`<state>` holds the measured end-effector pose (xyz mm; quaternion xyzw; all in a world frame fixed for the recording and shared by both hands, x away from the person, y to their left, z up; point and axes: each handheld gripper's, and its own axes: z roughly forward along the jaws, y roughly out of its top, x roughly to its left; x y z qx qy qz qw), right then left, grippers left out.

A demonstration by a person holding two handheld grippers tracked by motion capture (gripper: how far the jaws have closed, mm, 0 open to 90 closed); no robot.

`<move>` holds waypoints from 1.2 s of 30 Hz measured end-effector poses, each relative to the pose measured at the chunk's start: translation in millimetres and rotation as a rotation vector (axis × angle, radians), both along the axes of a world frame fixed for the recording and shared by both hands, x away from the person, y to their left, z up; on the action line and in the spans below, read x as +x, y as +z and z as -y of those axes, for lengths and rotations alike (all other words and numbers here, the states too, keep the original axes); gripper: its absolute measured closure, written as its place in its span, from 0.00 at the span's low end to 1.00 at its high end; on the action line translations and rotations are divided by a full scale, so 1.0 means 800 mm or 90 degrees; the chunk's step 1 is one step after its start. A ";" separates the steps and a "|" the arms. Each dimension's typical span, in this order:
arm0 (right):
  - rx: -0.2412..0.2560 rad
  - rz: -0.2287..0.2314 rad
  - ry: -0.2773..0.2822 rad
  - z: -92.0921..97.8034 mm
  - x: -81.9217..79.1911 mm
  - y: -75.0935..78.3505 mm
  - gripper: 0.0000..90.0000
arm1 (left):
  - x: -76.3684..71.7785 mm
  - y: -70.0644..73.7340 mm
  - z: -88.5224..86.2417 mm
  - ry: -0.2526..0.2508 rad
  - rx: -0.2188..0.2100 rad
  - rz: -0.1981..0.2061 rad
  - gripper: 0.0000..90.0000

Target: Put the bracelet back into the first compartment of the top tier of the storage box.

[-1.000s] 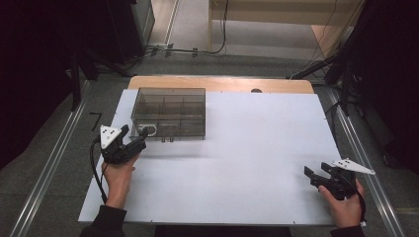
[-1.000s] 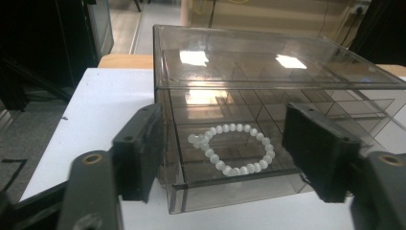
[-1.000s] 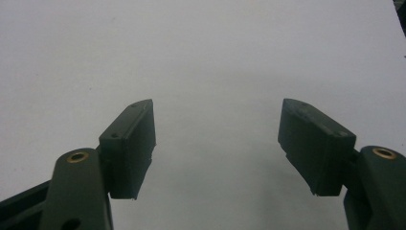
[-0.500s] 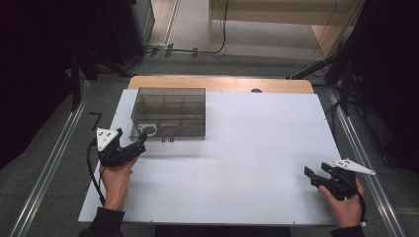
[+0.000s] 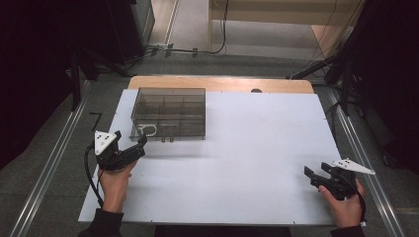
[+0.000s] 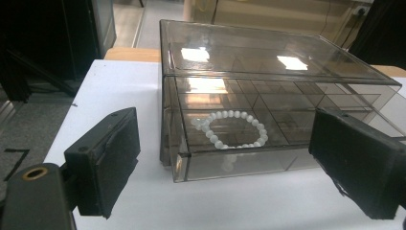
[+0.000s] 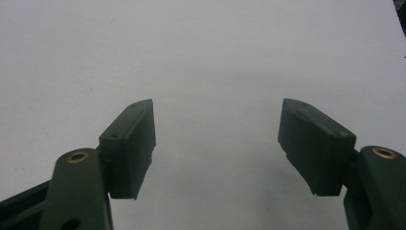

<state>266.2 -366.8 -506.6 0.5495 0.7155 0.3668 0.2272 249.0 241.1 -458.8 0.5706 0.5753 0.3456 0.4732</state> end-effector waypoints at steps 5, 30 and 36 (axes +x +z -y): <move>0.001 0.001 -0.001 0.000 0.000 0.000 0.30 | -0.008 -0.004 0.004 -0.005 0.002 -0.001 0.12; 0.001 0.002 0.001 0.000 0.000 0.000 0.30 | -0.042 -0.023 0.015 -0.037 0.006 -0.029 0.12; 0.001 0.002 0.001 0.000 0.000 0.000 0.30 | -0.053 -0.026 0.023 -0.046 0.012 -0.029 0.12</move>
